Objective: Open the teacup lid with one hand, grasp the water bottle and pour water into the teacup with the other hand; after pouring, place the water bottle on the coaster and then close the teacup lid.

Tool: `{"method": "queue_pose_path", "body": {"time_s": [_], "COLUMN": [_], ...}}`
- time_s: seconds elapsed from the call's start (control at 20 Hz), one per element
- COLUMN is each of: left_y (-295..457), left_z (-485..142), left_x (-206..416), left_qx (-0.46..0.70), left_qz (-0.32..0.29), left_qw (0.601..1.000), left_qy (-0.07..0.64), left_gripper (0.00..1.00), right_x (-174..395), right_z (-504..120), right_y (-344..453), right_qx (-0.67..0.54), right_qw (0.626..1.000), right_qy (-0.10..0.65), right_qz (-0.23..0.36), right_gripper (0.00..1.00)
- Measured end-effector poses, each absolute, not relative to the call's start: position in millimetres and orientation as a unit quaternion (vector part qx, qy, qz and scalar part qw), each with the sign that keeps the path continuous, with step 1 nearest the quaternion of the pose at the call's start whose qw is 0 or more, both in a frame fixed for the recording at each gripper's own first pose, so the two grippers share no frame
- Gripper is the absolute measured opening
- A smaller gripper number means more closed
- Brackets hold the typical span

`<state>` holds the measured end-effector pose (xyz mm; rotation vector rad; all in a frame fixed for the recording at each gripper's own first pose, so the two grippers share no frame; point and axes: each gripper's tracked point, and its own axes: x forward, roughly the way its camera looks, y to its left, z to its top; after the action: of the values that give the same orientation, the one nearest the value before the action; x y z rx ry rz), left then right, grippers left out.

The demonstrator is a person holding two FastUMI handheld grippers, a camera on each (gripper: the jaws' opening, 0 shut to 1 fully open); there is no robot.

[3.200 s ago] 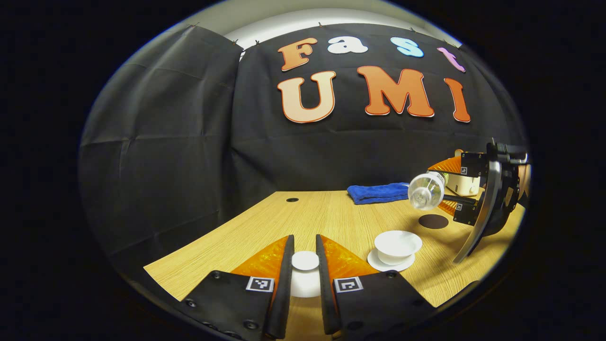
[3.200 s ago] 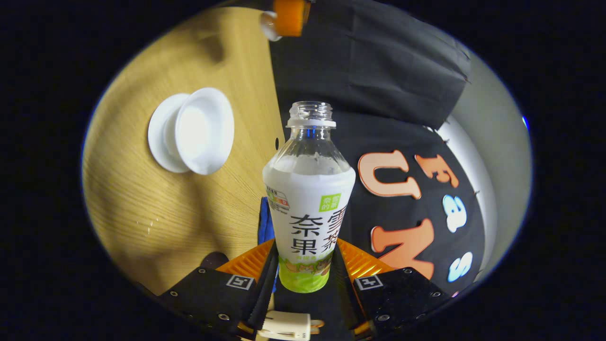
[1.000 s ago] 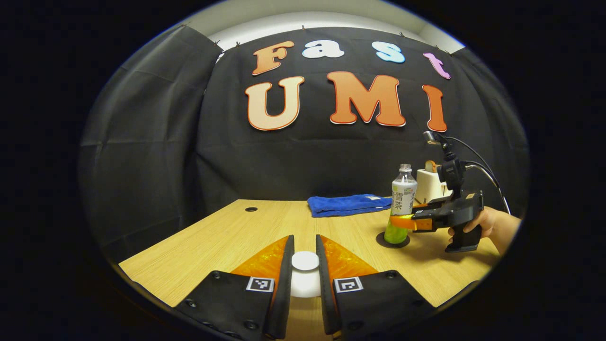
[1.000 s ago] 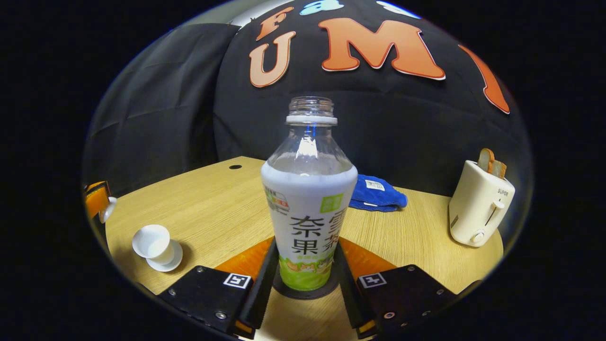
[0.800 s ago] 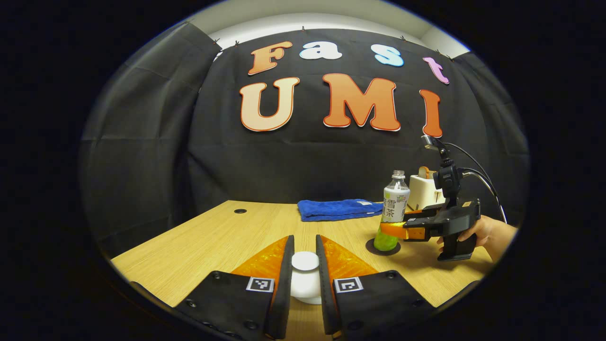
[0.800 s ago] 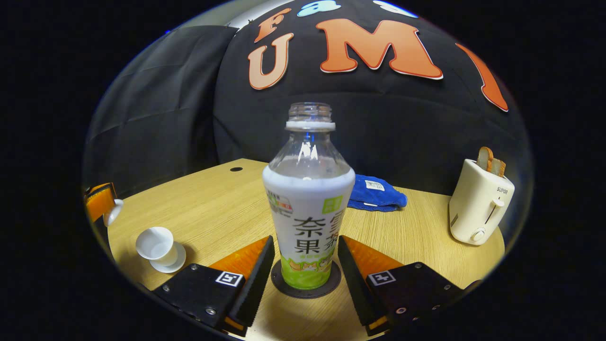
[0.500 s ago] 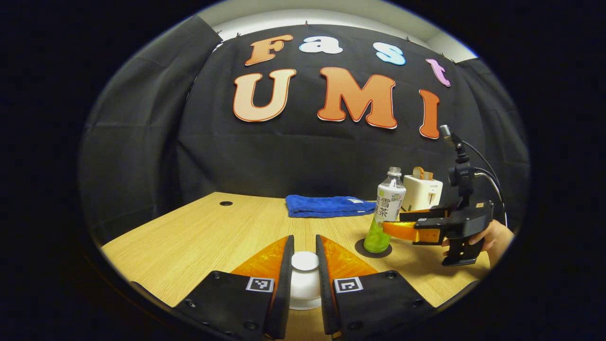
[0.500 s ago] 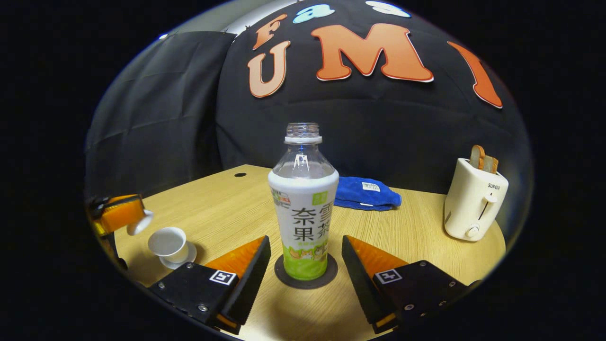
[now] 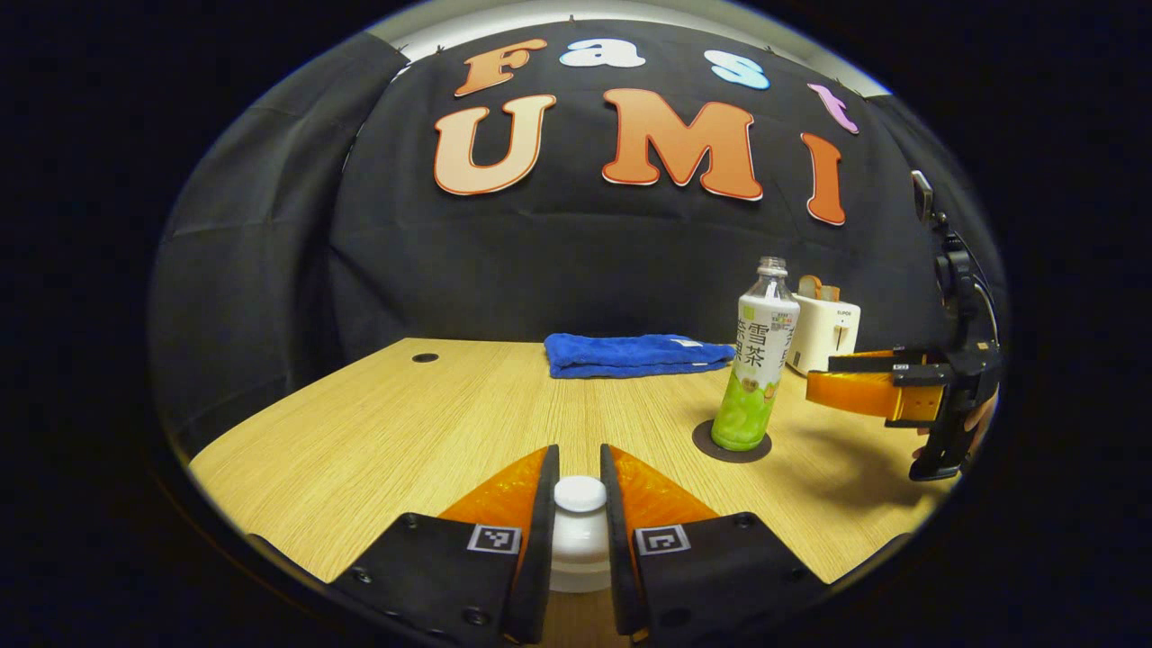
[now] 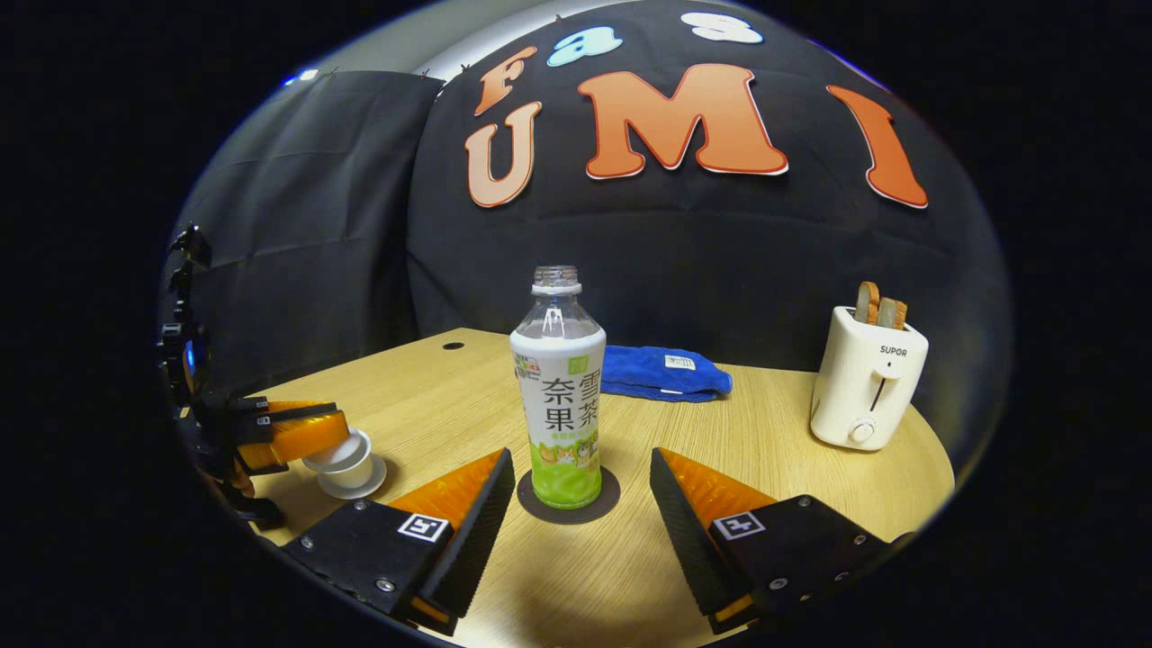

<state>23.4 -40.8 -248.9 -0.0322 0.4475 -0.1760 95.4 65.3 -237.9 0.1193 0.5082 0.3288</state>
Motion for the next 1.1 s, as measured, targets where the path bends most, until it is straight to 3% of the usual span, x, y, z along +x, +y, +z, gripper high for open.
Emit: {"method": "queue_pose_path", "body": {"time_s": [0.25,0.5,0.55,0.65,0.7,0.8,0.85,0.9,1.1], "left_y": [-46,-43,-43,-36,-34,-35,-36,-40,-46], "left_z": [-256,-243,-236,-219,-209,-184,-170,-158,-114], "left_x": [23,23,23,25,25,25,24,24,20], "left_qx": [0.003,0.015,0.015,0.023,0.020,0.010,0.003,-0.002,-0.017], "left_qz": [-0.092,-0.091,-0.089,-0.064,-0.058,-0.051,-0.051,-0.053,-0.052], "left_qw": [0.969,0.972,0.974,0.980,0.983,0.987,0.989,0.991,0.995], "left_qy": [0.229,0.215,0.207,0.187,0.176,0.151,0.138,0.125,0.086], "left_gripper": [0.31,0.37,0.44,0.69,0.87,1.00,0.94,0.99,0.99], "right_x": [85,76,76,74,72,68,65,62,52], "right_z": [-231,-216,-212,-200,-192,-175,-165,-159,-124], "right_y": [63,56,51,43,41,36,33,29,9], "right_qx": [0.067,0.078,0.071,0.060,0.055,0.046,0.044,0.040,0.017], "right_qw": [0.955,0.959,0.961,0.969,0.972,0.978,0.981,0.982,0.991], "right_qy": [0.240,0.230,0.227,0.209,0.197,0.176,0.166,0.162,0.125], "right_qz": [0.160,0.149,0.138,0.119,0.114,0.101,0.093,0.083,0.044], "right_gripper": [0.91,0.91,0.91,0.93,0.94,0.95,0.95,0.94,0.96]}}
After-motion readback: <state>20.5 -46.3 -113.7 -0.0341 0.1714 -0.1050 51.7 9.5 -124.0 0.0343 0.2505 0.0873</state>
